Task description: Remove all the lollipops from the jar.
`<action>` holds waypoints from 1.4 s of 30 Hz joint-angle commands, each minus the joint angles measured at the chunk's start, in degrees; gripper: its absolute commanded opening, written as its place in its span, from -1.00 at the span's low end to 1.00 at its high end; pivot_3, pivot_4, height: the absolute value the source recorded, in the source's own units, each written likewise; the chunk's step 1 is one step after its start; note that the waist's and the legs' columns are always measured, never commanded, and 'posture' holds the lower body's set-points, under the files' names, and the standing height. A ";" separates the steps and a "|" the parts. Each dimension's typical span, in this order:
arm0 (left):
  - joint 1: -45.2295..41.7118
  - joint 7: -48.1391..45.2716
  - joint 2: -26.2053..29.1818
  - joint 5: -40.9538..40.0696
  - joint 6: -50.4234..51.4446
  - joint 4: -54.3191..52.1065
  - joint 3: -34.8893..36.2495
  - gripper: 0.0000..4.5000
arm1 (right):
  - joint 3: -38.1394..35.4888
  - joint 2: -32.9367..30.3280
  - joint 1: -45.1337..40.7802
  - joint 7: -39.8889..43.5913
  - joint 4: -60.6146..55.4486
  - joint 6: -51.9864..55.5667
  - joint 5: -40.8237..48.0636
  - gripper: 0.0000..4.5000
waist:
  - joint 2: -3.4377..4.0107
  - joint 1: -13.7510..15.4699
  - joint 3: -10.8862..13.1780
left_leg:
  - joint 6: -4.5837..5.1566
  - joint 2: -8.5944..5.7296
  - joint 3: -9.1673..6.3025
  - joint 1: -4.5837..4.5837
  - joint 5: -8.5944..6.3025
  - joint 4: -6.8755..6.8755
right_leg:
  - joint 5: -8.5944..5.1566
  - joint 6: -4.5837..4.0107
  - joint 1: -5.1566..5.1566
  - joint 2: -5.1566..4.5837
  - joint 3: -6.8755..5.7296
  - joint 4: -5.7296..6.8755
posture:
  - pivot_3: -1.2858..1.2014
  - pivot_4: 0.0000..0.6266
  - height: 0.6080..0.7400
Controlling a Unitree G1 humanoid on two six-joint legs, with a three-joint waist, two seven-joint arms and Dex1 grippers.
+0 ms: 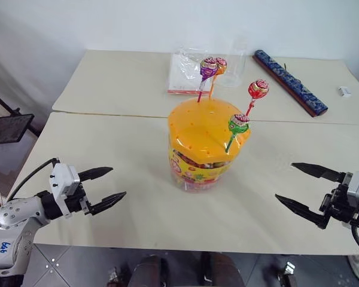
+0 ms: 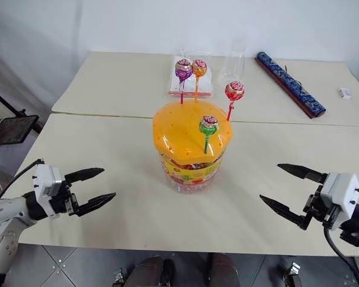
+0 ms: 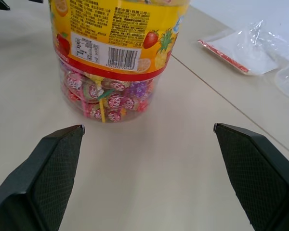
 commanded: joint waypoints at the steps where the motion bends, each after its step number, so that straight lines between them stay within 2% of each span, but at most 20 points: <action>1: 0.35 -4.24 3.32 -1.80 1.81 -0.26 0.63 0.99 | -3.06 -0.91 1.06 1.29 -0.67 1.20 1.65 1.00 | 0.00 0.09 0.00 | 0.00 0.00 -0.01 0.00 0.00 0.00 | 0.00 0.00 0.00 0.00 -0.01 0.01 | 0.03 -0.52 1.00; 4: -3.33 -5.07 4.08 -7.02 7.91 1.15 1.01 0.99 | -4.78 2.46 1.35 1.96 -0.48 0.27 5.81 1.00 | 0.00 0.24 0.00 | 0.00 0.00 -0.03 -0.01 0.00 0.00 | 0.00 0.00 0.00 0.00 -0.02 0.00 | 0.03 -0.52 1.00; 6: -8.35 -4.57 3.99 -13.71 14.60 1.91 1.70 0.99 | -6.77 5.20 1.64 -0.24 -1.39 2.22 10.32 1.00 | 0.00 0.32 0.00 | 0.01 -0.01 -0.06 -0.02 0.01 0.03 | 0.00 0.00 0.02 0.00 -0.03 0.02 | 0.03 -0.52 1.00; 9: -12.73 -3.72 3.57 -18.71 19.89 2.85 2.59 0.99 | -8.23 7.11 1.69 -2.30 -3.04 3.71 13.53 1.00 | 0.00 0.06 0.00 | 0.01 -0.04 -0.06 0.00 0.01 0.08 | 0.01 0.01 0.04 -0.03 0.04 0.10 | 0.03 -0.52 1.00; 12: -23.86 -1.14 0.92 -27.25 27.31 4.23 0.80 0.99 | -11.20 12.00 1.78 -7.01 -9.20 3.11 21.71 1.00 | 0.01 0.07 0.00 | -0.04 -0.01 -0.08 0.03 0.03 0.08 | 0.01 0.01 0.02 0.06 0.05 0.21 | 0.03 -0.52 1.00; 13: -31.18 0.53 -1.92 -28.09 28.13 6.33 -1.07 0.99 | -13.37 13.81 2.36 -10.79 -12.85 2.76 25.57 1.00 | 0.00 0.21 0.00 | -0.10 0.02 -0.13 0.01 0.07 0.09 | 0.01 0.01 0.02 0.11 0.03 0.23 | 0.03 -0.52 1.00; 15: -42.02 1.97 -6.21 -27.44 28.51 10.98 -3.70 0.99 | -16.39 15.80 3.12 -16.88 -18.25 2.23 31.03 1.00 | 0.00 1.10 0.00 | -0.10 -0.11 -0.28 -0.02 0.15 0.16 | 0.01 0.02 0.02 0.11 0.05 0.41 | 0.03 -0.52 1.00; 18: -55.57 1.32 -10.78 -19.63 24.98 20.86 -9.39 0.99 | -18.45 17.78 3.14 -22.51 -23.52 0.17 33.84 1.00 | -0.28 1.71 -0.17 | -0.10 -0.15 -0.22 -0.07 0.15 0.35 | 0.07 0.12 0.07 0.25 0.15 0.37 | 0.03 -0.52 1.00; 23: -66.05 -4.57 -13.98 -13.11 24.44 29.02 -16.59 0.99 | -16.85 18.12 4.40 -25.78 -27.60 -0.34 32.10 1.00 | -0.29 0.41 -0.18 | -0.07 -0.15 0.17 0.00 0.05 0.30 | 0.07 0.13 0.01 0.58 0.45 0.14 | 0.03 -0.52 1.00; 28: -69.03 -7.97 -15.52 -9.11 23.27 31.85 -19.43 0.99 | -16.24 19.59 5.80 -27.19 -29.52 -1.58 30.63 1.00 | -0.29 0.02 -0.18 | -0.08 -0.08 0.24 -0.03 0.05 0.26 | 0.06 0.12 -0.11 0.69 0.50 0.16 | 0.03 -0.52 1.00; 32: -70.17 -7.71 -17.84 -8.51 24.29 31.88 -19.27 0.63 | -15.74 21.22 7.78 -27.15 -30.71 -2.76 29.35 1.00 | -0.29 0.27 -0.18 | -0.06 0.01 0.24 -0.05 0.05 0.31 | 0.06 0.12 -0.09 0.63 0.59 0.14 | 0.03 -0.52 1.00; 42: -70.30 -8.17 -19.18 -9.67 26.43 31.82 -17.10 -0.80 | -11.20 22.18 8.05 -29.10 -32.15 -3.88 25.32 1.00 | -0.29 0.17 -0.18 | 0.03 0.08 0.23 -0.08 0.00 0.45 | 0.07 0.12 -0.08 0.61 0.66 0.18 | 0.03 -0.52 1.00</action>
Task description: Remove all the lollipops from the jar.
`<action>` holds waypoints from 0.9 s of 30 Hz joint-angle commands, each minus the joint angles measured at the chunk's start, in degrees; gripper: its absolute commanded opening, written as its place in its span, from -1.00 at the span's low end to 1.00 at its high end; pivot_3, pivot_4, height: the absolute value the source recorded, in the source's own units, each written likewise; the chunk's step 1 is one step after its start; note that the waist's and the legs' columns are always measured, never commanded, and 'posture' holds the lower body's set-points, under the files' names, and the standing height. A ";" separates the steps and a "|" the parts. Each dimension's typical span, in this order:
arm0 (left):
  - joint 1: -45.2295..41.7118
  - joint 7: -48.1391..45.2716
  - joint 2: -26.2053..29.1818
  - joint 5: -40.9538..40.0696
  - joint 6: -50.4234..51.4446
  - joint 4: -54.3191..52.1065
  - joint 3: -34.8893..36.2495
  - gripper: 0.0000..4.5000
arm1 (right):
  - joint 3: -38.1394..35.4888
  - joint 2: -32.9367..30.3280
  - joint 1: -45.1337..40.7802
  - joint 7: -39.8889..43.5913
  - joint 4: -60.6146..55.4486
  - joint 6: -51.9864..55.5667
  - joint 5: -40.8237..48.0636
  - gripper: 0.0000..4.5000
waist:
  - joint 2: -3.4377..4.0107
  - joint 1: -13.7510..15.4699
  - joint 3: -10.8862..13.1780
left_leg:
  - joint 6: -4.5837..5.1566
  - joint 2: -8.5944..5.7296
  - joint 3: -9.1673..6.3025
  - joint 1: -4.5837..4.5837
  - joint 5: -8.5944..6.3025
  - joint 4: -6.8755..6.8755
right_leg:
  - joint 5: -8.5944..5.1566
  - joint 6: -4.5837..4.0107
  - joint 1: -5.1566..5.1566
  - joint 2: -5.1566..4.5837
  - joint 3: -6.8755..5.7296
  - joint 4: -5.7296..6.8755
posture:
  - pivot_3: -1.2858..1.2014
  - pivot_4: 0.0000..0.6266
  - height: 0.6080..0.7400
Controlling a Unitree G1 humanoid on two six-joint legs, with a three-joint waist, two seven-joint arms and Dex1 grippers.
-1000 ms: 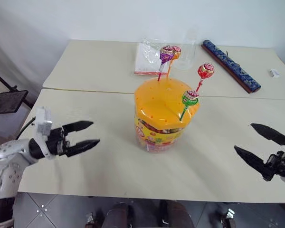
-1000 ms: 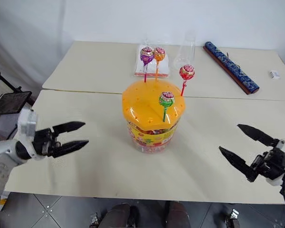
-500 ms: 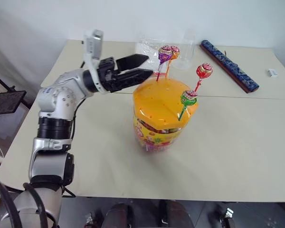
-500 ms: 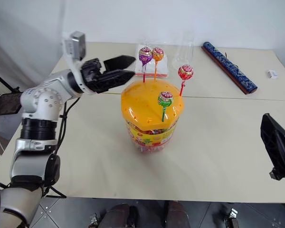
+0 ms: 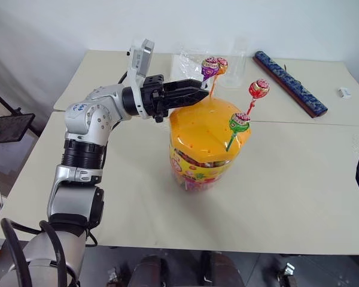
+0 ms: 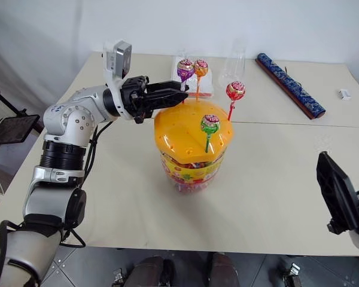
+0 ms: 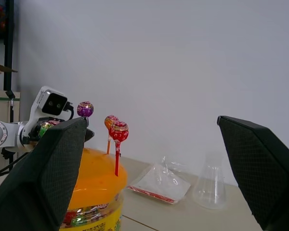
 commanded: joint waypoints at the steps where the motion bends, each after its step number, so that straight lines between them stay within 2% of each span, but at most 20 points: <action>1: -1.69 0.04 -0.78 -2.21 1.87 -1.51 2.85 -0.93 | 0.34 -0.33 -0.05 -1.49 -2.25 -1.43 -0.69 1.00 | 0.00 0.09 0.00 | 0.00 0.00 0.00 -0.01 0.00 0.00 | 0.00 0.00 0.00 0.00 0.00 0.00 | 0.03 -0.52 1.00; 5: -1.58 1.09 -2.19 -4.90 3.80 -1.95 6.25 -0.98 | 1.59 -1.47 -0.84 -1.39 -1.98 -1.10 -0.34 1.00 | 0.00 0.07 0.00 | 0.03 0.00 -0.01 -0.02 -0.02 0.03 | 0.00 0.00 0.00 -0.01 0.00 0.00 | 0.03 -0.52 1.00; 8: -2.97 5.39 -2.55 -10.20 7.47 0.41 13.47 -0.98 | 3.87 -4.22 -3.16 0.28 -0.78 0.02 -1.06 1.00 | -0.01 -0.04 0.00 | 0.04 0.04 -0.02 -0.04 -0.02 0.08 | 0.00 0.00 0.00 -0.02 0.00 0.01 | 0.03 -0.52 1.00; 10: -3.42 10.35 -1.97 -13.00 9.73 1.90 18.22 -0.98 | 5.12 -7.35 -4.10 4.20 0.87 0.69 -2.56 1.00 | -0.01 -0.20 0.00 | 0.04 0.04 -0.02 -0.03 -0.03 0.12 | 0.00 0.00 0.00 -0.03 0.02 0.05 | 0.03 -0.52 1.00; 11: -2.01 11.97 0.56 -12.48 10.74 1.87 19.65 -0.98 | 6.49 -9.76 -5.34 7.27 2.13 1.54 -2.31 1.00 | -0.01 -0.18 0.00 | 0.05 0.05 -0.02 -0.01 -0.03 0.12 | 0.00 0.00 0.00 -0.02 0.02 0.08 | 0.03 -0.52 1.00; 13: 2.36 12.27 6.76 -7.54 10.81 -0.02 17.88 -0.98 | 8.52 -13.73 -7.34 12.45 4.29 3.31 -1.05 1.00 | 0.01 -1.02 0.00 | 0.05 0.07 0.01 0.05 -0.03 0.11 | 0.00 0.00 -0.01 -0.01 0.04 0.15 | 0.03 -0.52 1.00; 16: 11.33 11.16 17.05 -0.07 11.78 -3.12 11.38 -0.98 | 10.42 -18.02 -9.17 20.01 7.19 4.67 -1.27 1.00 | 0.02 -1.54 0.00 | 0.04 0.07 0.10 0.24 -0.03 -0.08 | 0.00 0.00 -0.02 0.02 0.09 0.21 | 0.03 -0.52 1.00; 18: 16.25 11.58 21.89 2.35 13.80 -4.99 9.26 -0.98 | 11.62 -20.05 -10.17 24.42 9.04 5.20 -2.40 1.00 | 0.00 -1.37 0.01 | 0.03 0.07 0.09 0.20 -0.03 -0.12 | -0.01 -0.01 -0.05 0.01 0.07 0.18 | 0.03 -0.52 1.00; 21: 24.06 14.97 25.53 2.44 19.00 -9.21 11.22 -0.98 | 12.98 -21.56 -10.77 29.81 11.53 5.52 -4.05 1.00 | -0.19 -0.07 0.07 | 0.09 0.05 -0.10 -0.08 -0.09 0.10 | 0.00 -0.01 -0.09 -0.02 0.02 0.15 | 0.03 -0.52 1.00; 24: 38.01 15.08 31.83 4.77 20.20 -19.60 10.25 -0.98 | 14.49 -22.62 -11.08 33.29 13.13 6.07 -6.14 1.00 | -0.18 -0.07 0.07 | 0.18 0.06 -0.16 -0.08 -0.36 0.34 | 0.00 -0.01 0.01 -0.11 0.09 0.20 | 0.03 -0.52 1.00; 27: 48.73 16.25 33.49 4.63 20.98 -26.33 12.48 -0.98 | 15.49 -23.29 -11.50 35.27 14.60 6.32 -8.99 1.00 | -0.18 -0.01 0.07 | 0.19 0.06 -0.15 -0.05 -0.53 0.39 | 0.00 -0.01 0.02 -0.21 0.13 0.18 | 0.03 -0.52 1.00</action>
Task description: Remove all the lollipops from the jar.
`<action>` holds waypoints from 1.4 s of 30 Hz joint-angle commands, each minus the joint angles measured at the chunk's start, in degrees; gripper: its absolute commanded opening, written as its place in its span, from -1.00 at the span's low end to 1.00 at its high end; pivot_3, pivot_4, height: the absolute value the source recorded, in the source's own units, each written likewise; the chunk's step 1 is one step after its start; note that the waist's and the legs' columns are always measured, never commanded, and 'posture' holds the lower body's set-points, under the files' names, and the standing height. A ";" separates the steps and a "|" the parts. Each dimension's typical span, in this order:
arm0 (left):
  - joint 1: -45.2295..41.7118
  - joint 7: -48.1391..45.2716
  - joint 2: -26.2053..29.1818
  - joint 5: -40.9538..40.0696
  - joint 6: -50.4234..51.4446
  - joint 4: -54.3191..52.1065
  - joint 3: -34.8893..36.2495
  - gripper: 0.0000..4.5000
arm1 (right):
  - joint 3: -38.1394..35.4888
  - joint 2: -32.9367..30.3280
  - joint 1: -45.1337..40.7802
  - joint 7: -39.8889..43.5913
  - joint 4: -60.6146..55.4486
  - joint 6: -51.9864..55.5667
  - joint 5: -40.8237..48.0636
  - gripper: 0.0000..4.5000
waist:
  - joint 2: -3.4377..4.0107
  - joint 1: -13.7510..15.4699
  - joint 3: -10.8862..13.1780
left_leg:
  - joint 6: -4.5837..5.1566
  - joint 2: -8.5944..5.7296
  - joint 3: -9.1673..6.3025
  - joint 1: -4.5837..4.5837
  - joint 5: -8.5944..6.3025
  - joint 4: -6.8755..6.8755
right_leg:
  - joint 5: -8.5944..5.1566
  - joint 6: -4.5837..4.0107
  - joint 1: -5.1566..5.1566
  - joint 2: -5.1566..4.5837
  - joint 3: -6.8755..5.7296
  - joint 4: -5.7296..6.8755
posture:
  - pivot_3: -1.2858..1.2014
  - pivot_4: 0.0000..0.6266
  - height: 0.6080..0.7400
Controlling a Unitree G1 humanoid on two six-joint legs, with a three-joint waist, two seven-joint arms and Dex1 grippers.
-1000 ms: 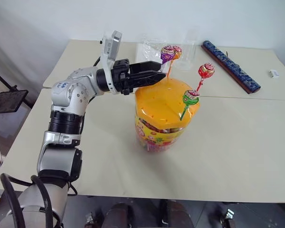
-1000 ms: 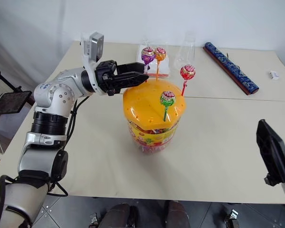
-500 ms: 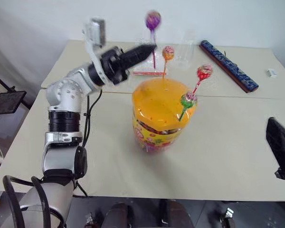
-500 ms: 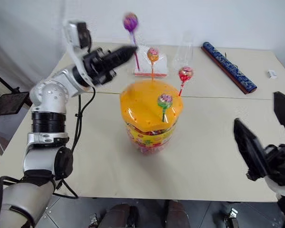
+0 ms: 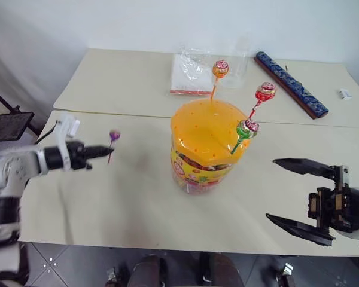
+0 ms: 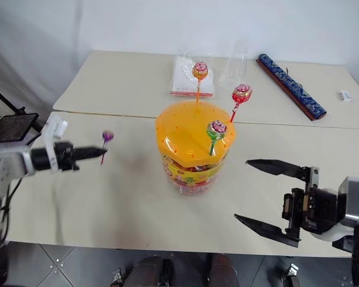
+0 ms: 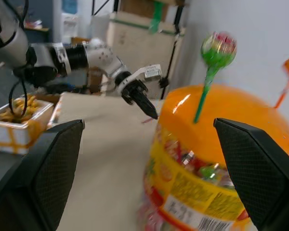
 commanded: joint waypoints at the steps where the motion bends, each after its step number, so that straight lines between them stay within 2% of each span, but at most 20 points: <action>1: 6.56 1.23 0.69 0.10 0.44 -7.58 2.91 -0.98 | 0.17 -1.10 -0.47 2.25 0.95 0.04 -2.48 1.00 | 0.00 0.29 0.00 | -0.01 -0.01 -0.04 -0.01 -0.01 0.03 | 0.00 0.00 0.03 -0.06 0.02 -0.01 | 0.03 -0.52 1.00; 4: 10.17 2.16 -0.18 0.06 -0.08 -8.68 4.06 -0.98 | 0.45 -1.13 -1.13 2.18 2.05 0.70 -3.77 1.00 | 0.01 0.23 -0.01 | -0.11 0.00 -0.27 -0.02 -0.03 0.08 | -0.02 -0.03 0.17 -0.38 0.07 -0.13 | 0.03 -0.52 1.00; 5: 10.82 2.51 -0.58 0.02 -0.16 -8.75 4.42 -0.79 | 0.43 -1.07 -1.23 2.12 2.22 0.87 -3.98 1.00 | 0.04 0.17 -0.01 | -0.14 0.00 -0.25 0.00 -0.03 0.06 | -0.03 -0.05 0.17 -0.56 0.04 -0.15 | 0.03 -0.52 1.00; 9: 11.30 2.60 -0.72 1.30 -2.99 -7.97 4.42 -0.37 | -0.92 0.14 -1.65 0.45 3.10 1.26 -3.65 1.00 | 0.19 0.14 -0.03 | -0.25 0.01 -0.17 0.09 -0.02 0.02 | -0.06 -0.11 0.10 -0.61 -0.02 -0.11 | 0.03 -0.52 1.00; 13: 9.33 -2.59 0.70 2.15 -11.40 -4.83 5.38 0.20 | -6.23 3.00 0.23 -3.40 2.16 1.06 -1.05 1.00 | 0.19 0.23 -0.03 | -0.30 0.01 -0.13 0.08 -0.01 0.00 | -0.06 -0.11 0.06 -0.60 -0.03 -0.10 | 0.03 -0.52 1.00; 16: 3.14 -11.65 1.91 -1.24 -16.16 -0.38 7.23 0.58 | -11.01 6.57 3.09 -9.59 -0.63 1.58 2.66 1.00 | 0.17 0.29 -0.03 | -0.29 0.01 -0.08 -0.01 -0.01 -0.02 | -0.06 -0.11 -0.01 -0.49 -0.19 0.04 | 0.03 -0.52 1.00; 18: -3.74 -16.13 2.45 -4.18 -14.69 3.52 7.33 0.58 | -13.59 8.81 5.07 -12.75 -2.05 1.14 4.01 1.00 | 0.17 0.48 -0.03 | -0.28 -0.01 -0.04 -0.01 -0.01 -0.02 | -0.06 -0.11 -0.01 -0.28 -0.37 0.04 | 0.03 -0.52 1.00; 20: -13.28 -22.24 2.01 -5.02 -14.53 8.70 4.16 0.58 | -16.02 11.02 6.81 -15.59 -3.27 0.47 4.76 1.00 | 0.13 0.44 -0.05 | -0.27 -0.01 -0.02 -0.04 -0.01 0.01 | -0.05 -0.09 0.00 -0.15 -0.50 0.05 | 0.03 -0.52 1.00; 23: -33.31 -22.79 -9.72 -2.50 -20.93 16.91 -1.73 0.58 | -20.69 13.29 7.31 -20.50 -3.71 -1.13 6.02 1.00 | 0.10 1.38 -0.08 | -0.13 -0.07 0.11 0.00 0.04 0.09 | -0.01 -0.02 0.06 -0.03 -0.49 0.08 | 0.03 -0.52 1.00; 27: -44.90 -20.19 -22.76 0.81 -27.25 26.11 -4.57 0.58 | -25.29 13.12 7.67 -23.42 -4.03 -1.56 8.68 1.00 | 0.03 1.67 -0.13 | 0.08 -0.25 0.50 0.09 0.10 0.11 | 0.11 0.19 0.15 -0.05 -0.19 -0.14 | 0.03 -0.52 1.00; 30: -49.51 -23.95 -28.53 3.90 -31.35 32.31 -8.11 0.58 | -28.27 13.80 9.60 -25.29 -5.71 -1.66 11.31 1.00 | 0.02 1.09 -0.12 | 0.09 -0.27 0.61 0.05 0.08 0.05 | 0.12 0.21 0.04 0.15 -0.18 -0.23 | 0.03 -0.52 1.00; 35: -53.63 -26.34 -32.38 7.31 -35.14 39.65 -9.98 0.58 | -27.95 15.65 10.80 -29.69 -9.51 -2.25 12.07 1.00 | 0.03 -0.44 -0.12 | 0.03 -0.07 0.74 0.05 0.06 -0.07 | 0.08 0.16 -0.15 0.36 -0.17 -0.20 | 0.03 -0.52 1.00; 42: -57.54 -25.54 -36.90 9.17 -34.67 43.38 -10.18 0.58 | -25.54 17.86 11.27 -33.64 -13.24 -3.77 10.91 1.00 | 0.02 0.37 -0.11 | 0.08 -0.02 0.64 0.00 0.04 0.09 | 0.09 0.17 -0.08 0.18 -0.07 -0.23 | 0.03 -0.52 1.00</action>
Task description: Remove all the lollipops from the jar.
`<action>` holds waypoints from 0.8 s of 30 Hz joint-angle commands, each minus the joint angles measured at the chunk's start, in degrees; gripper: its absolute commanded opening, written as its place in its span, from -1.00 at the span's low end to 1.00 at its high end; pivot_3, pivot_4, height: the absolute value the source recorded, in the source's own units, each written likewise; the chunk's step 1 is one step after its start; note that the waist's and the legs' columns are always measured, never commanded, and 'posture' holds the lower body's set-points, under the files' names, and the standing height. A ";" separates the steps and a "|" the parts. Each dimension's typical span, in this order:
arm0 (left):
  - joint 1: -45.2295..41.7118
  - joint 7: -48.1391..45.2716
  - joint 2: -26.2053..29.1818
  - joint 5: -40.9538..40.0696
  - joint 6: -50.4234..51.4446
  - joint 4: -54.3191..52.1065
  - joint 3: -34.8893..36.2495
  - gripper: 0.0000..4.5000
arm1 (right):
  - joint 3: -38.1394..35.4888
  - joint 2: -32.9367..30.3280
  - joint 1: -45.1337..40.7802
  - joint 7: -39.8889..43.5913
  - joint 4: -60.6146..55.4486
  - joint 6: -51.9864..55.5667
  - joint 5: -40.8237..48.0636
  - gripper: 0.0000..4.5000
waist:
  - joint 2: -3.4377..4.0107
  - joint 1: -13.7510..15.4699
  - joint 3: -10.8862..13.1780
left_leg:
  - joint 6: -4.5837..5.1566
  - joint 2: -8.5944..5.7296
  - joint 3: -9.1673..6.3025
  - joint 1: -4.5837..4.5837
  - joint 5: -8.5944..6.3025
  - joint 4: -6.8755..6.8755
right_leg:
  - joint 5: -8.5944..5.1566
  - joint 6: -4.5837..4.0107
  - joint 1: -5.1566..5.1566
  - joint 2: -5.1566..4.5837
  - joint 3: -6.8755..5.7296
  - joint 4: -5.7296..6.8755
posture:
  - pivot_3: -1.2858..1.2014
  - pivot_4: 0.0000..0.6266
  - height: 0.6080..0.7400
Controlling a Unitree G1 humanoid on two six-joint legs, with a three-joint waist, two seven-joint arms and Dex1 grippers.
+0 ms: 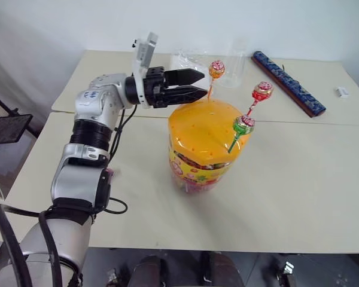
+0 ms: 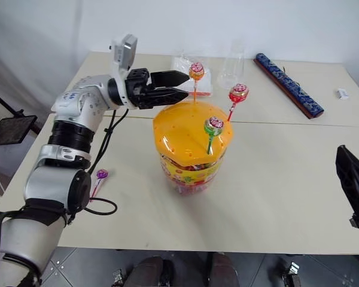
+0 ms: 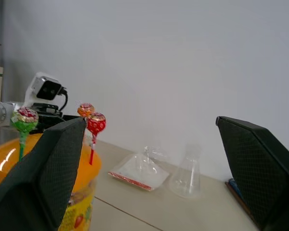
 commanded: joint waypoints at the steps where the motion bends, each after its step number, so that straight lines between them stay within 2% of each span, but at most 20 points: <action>1: -2.72 0.82 -1.24 1.88 -0.92 0.92 0.04 0.58 | 0.04 1.11 0.67 -2.11 -2.69 -2.07 0.11 1.00 | 0.00 0.03 0.00 | 0.01 -0.01 0.00 -0.02 0.00 0.00 | 0.00 0.00 -0.01 -0.02 0.00 -0.01 | 0.03 -0.52 1.00; 4: -3.99 2.12 -2.40 3.32 -1.59 2.60 0.14 0.32 | 0.64 1.43 1.07 -2.68 -3.38 -2.57 0.03 1.00 | 0.00 0.00 0.00 | 0.04 -0.03 -0.01 -0.04 -0.02 0.00 | 0.01 0.01 -0.01 -0.03 -0.01 -0.02 | 0.03 -0.52 1.00; 13: -6.09 3.02 -4.12 4.69 -2.49 4.93 1.34 -0.94 | 2.07 1.62 1.44 -3.29 -3.98 -3.50 -0.51 1.00 | -0.01 -0.08 0.01 | 0.05 -0.01 -0.01 -0.03 -0.02 0.00 | 0.01 0.01 -0.01 0.00 -0.02 -0.02 | 0.03 -0.52 1.00; 15: -6.32 2.54 -4.15 3.42 -1.81 4.97 2.83 -0.99 | 3.01 1.71 1.43 -3.26 -4.15 -3.67 -0.82 1.00 | -0.01 -0.04 0.01 | 0.06 -0.01 -0.01 -0.04 -0.01 0.00 | 0.01 0.01 -0.01 -0.02 -0.01 -0.02 | 0.03 -0.52 1.00; 17: -6.75 0.19 -3.82 -3.04 0.04 4.15 8.96 -0.99 | 4.78 1.06 0.23 -2.76 -3.82 -3.42 -0.72 1.00 | -0.01 -0.16 0.01 | 0.06 -0.01 -0.01 -0.04 -0.01 0.00 | 0.01 0.01 -0.01 -0.03 -0.01 -0.02 | 0.03 -0.52 1.00; 19: -7.85 1.93 -3.48 -9.26 3.24 4.51 15.79 -0.99 | 6.56 -0.92 -2.50 -2.27 -2.63 -2.82 -0.22 1.00 | -0.01 -0.46 0.01 | 0.06 0.07 -0.01 -0.07 -0.01 0.01 | 0.01 0.01 -0.06 -0.02 -0.01 0.01 | 0.03 -0.52 1.00; 21: -8.19 7.82 -2.21 -9.08 3.38 5.34 18.36 -0.99 | 8.07 -4.38 -5.92 -1.30 -1.02 -1.61 1.33 1.00 | -0.01 -0.57 0.01 | 0.06 0.11 -0.02 -0.07 -0.01 0.01 | 0.01 0.01 -0.09 -0.01 -0.02 0.05 | 0.03 -0.52 1.00; 24: -5.68 11.72 1.11 -6.05 2.91 2.31 17.56 -0.99 | 10.21 -10.00 -10.01 1.96 1.44 1.04 3.58 1.00 | -0.01 -0.57 0.01 | 0.06 0.08 -0.02 0.04 -0.01 -0.01 | 0.01 0.02 -0.01 -0.04 -0.01 0.07 | 0.03 -0.52 1.00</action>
